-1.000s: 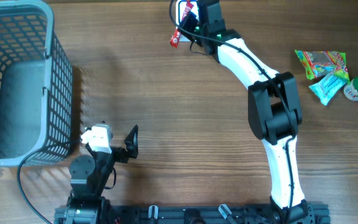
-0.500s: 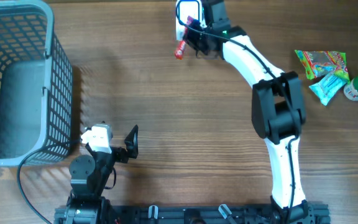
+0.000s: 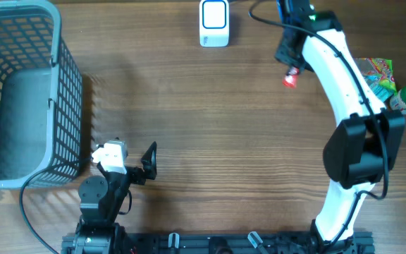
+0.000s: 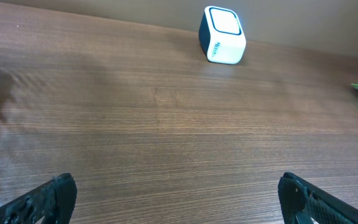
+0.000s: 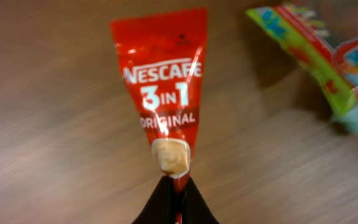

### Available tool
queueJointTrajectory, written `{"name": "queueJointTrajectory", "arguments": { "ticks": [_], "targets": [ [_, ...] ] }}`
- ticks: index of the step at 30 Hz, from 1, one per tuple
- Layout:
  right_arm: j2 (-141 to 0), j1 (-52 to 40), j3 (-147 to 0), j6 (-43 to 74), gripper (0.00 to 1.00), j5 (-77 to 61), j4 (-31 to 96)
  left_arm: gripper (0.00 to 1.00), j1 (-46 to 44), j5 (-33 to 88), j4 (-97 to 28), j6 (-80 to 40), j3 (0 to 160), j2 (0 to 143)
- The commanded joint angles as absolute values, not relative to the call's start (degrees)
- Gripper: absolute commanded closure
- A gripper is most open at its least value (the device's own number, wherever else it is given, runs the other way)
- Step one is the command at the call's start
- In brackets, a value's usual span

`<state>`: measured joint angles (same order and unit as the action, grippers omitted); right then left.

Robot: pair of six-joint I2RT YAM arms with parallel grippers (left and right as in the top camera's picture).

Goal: Scan the item barcode

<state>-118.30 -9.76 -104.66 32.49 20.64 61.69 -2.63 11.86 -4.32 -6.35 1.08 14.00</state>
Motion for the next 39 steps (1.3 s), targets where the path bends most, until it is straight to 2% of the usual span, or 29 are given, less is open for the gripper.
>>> {"name": "queueJointTrajectory", "arguments": {
  "ticks": [1, 5, 8, 10, 11, 16, 25, 32, 39],
  "targets": [
    [-119.7, -3.3, -94.2, 22.6, 0.96, 24.4, 57.1, 0.00, -2.8, 12.6, -4.6, -6.5, 1.0, 13.9],
    [-119.7, 6.0, -85.2, 20.4, 0.96, 24.4, 50.5, 0.00, -2.8, 12.6, -4.6, -6.5, 1.0, 13.9],
    [-119.7, 10.1, -84.3, 18.2, 0.94, 21.7, 49.4, 0.00, -2.8, 12.6, -4.6, -6.5, 1.0, 13.9],
    [-119.5, 11.3, -86.4, 15.8, 0.22, 14.7, 50.3, 0.00, -2.8, 12.6, -4.6, -6.5, 1.0, 13.9],
    [-119.0, 11.3, -88.4, 13.4, 0.00, 9.9, 51.4, 0.00, -2.8, 12.6, -4.6, -6.5, 1.0, 13.9],
    [-113.5, 8.3, -95.7, 13.6, 0.00, 5.1, 57.3, 0.00, -2.8, 12.6, -4.6, -6.5, 1.0, 13.9],
    [-80.5, -5.0, -97.2, 18.6, 0.00, 2.5, 57.7, 0.00, -2.8, 12.6, -4.6, -6.5, 1.0, 13.9],
    [-63.7, -6.3, -97.2, 18.2, 0.00, 2.5, 57.7, 0.00, -2.8, 12.6, -4.6, -6.5, 1.0, 13.9],
    [-56.9, -6.4, -97.2, 17.5, 0.00, 3.4, 60.6, 0.00, -2.8, 12.6, -4.6, -6.5, 1.0, 13.9]
  ]
}}
